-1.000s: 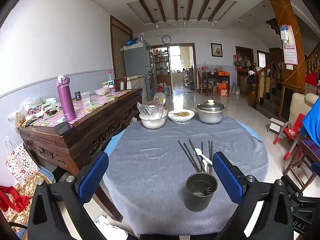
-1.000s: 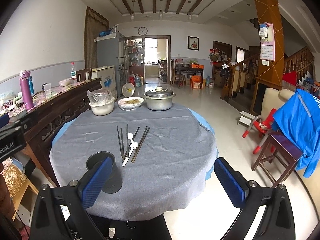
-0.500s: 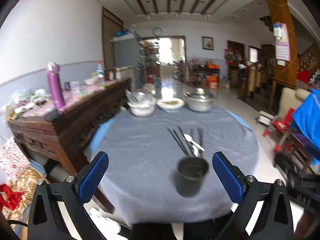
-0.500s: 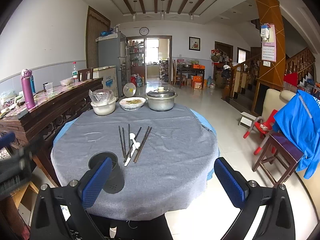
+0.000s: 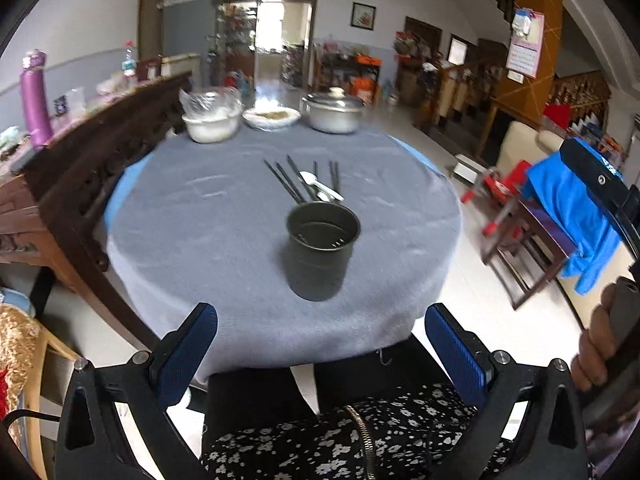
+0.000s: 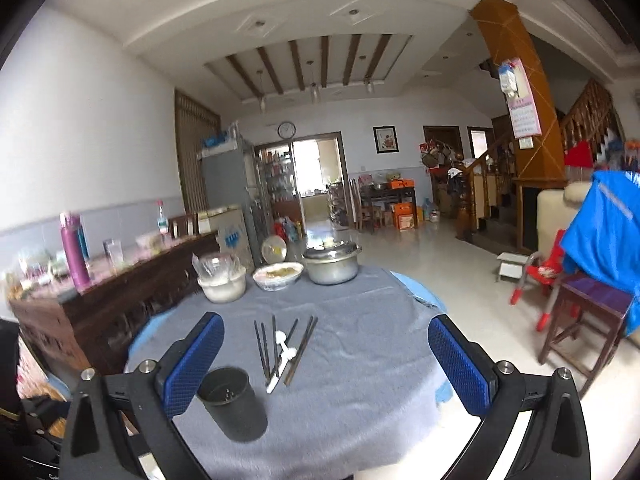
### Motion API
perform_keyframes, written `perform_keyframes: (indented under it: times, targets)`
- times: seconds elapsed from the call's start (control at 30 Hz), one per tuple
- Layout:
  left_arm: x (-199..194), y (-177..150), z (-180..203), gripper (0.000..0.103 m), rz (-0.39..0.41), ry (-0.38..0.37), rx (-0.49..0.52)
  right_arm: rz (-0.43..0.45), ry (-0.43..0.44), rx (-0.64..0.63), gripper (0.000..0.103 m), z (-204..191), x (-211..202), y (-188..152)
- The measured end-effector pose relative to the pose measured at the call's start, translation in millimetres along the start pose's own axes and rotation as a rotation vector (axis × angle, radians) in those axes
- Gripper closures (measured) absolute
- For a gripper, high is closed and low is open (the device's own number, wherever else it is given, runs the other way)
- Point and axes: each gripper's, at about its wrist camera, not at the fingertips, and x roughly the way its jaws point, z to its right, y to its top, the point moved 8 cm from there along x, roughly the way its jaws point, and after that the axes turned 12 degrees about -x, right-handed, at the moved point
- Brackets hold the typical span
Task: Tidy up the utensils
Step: 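Close the right gripper on a dark chopstick in the pile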
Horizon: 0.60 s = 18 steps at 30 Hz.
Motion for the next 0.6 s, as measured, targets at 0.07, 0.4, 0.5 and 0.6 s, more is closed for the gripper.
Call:
perform_keyframes:
  times: [0.07,0.4,0.5,0.6]
  targets:
    - [3,6,-3,0.000,-0.008,-0.004,-0.007,-0.060,0.023,0.008,0.000,8,16,-3]
    - [28,100,-60,0.000,0.116,0.176,-0.085,-0.360,0.176,0.150,0.000,35,135,-19]
    - [63,130,-84,0.000,0.092,0.221,-0.115,-0.432,0.236,0.197,0.000,25,178,-31]
    - [106,150,-105,0.000,0.033,0.241,-0.161,-0.505,0.336,0.207,0.004,8,224,-39]
